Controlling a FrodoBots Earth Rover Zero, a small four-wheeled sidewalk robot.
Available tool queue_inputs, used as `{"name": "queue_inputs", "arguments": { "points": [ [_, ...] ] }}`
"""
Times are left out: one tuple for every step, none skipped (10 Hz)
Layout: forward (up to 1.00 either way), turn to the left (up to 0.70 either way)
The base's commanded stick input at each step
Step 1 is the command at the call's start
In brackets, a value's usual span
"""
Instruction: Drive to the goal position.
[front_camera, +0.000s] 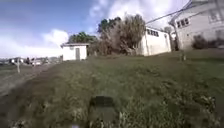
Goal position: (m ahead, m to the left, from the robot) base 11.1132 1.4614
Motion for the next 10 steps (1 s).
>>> {"name": "queue_inputs", "arguments": {
  "points": [
    [0.7,0.0],
    [0.7,0.0],
    [0.7,0.0],
    [0.7,0.0],
    [0.7,0.0],
    [0.7,0.0],
    [0.7,0.0],
    [0.7,0.0],
    [0.7,0.0],
    [0.7,0.0]
  ]
}}
